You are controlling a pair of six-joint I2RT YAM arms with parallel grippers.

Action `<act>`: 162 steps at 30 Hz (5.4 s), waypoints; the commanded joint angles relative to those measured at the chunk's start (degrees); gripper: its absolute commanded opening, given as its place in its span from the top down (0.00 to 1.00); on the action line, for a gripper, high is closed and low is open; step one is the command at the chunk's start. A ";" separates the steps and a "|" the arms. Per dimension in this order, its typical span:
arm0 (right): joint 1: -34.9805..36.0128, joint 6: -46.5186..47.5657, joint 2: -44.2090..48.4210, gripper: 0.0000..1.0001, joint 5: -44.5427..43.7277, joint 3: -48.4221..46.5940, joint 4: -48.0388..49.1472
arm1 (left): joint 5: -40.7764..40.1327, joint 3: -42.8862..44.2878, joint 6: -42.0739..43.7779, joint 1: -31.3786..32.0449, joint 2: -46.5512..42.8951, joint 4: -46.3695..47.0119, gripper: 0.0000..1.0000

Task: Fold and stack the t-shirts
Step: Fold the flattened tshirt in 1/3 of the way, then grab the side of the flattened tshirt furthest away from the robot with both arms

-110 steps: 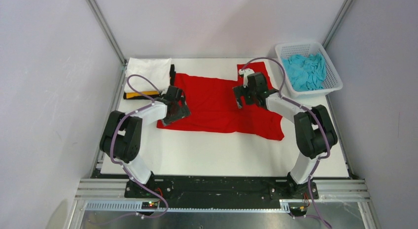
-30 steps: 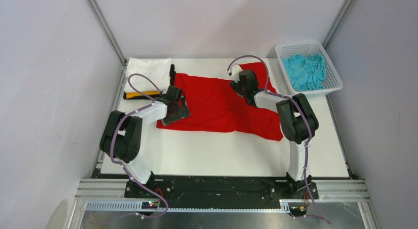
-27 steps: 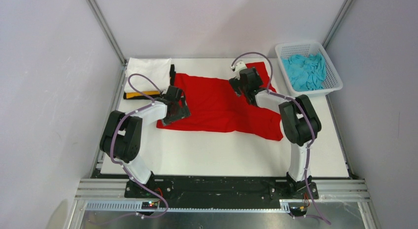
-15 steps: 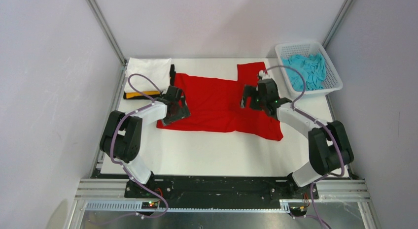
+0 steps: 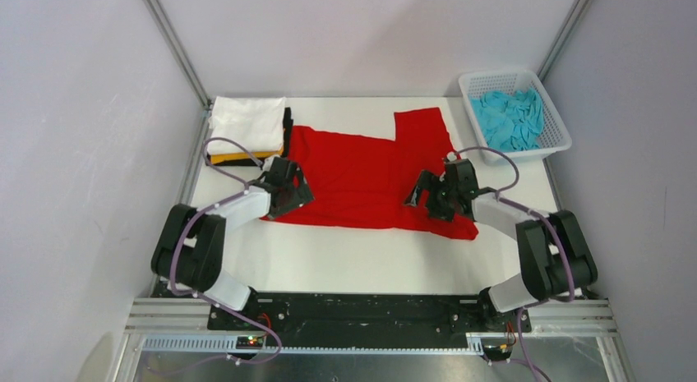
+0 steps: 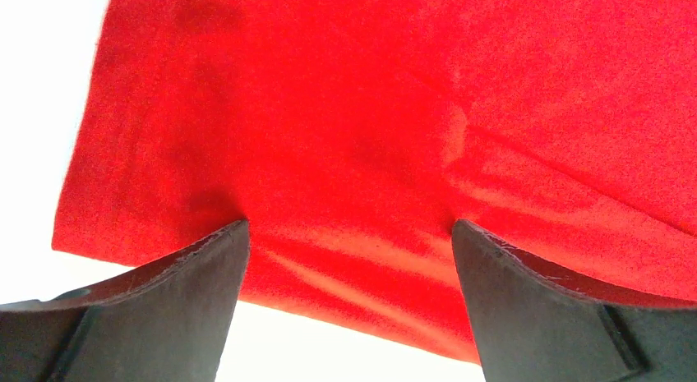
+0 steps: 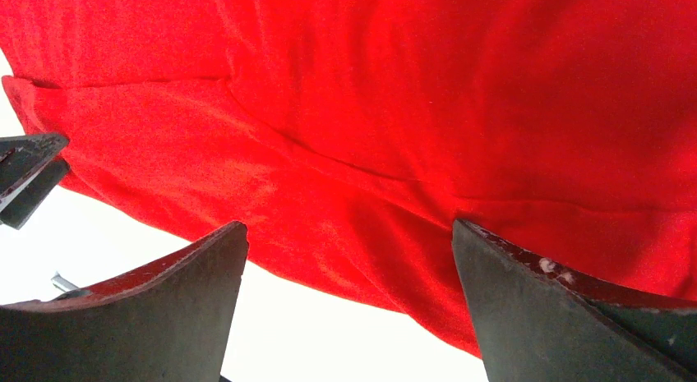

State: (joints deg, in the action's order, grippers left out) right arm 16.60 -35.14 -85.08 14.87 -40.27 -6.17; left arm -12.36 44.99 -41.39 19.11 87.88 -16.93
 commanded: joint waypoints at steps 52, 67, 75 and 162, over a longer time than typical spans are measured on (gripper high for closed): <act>6.07 9.70 28.64 0.00 -27.41 -16.77 -18.97 | -14.09 11.16 -5.11 9.51 -20.78 -26.16 0.00; -1.32 17.26 1.58 0.01 -20.09 -27.21 -3.54 | -3.06 32.50 3.91 -10.02 21.00 -18.02 0.01; -3.08 16.84 0.25 0.01 -18.18 -27.23 -4.39 | -1.12 33.02 4.90 -9.96 22.16 -18.90 0.18; 0.91 19.47 -42.86 1.00 -34.92 -66.84 -14.74 | -3.71 39.28 0.43 -8.48 25.05 -21.50 1.00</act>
State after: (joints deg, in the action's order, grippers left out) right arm 17.98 -20.53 -129.75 -17.58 -102.65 -26.24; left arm -13.87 78.89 -42.85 11.38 111.90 -38.37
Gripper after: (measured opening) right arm 0.018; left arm 0.013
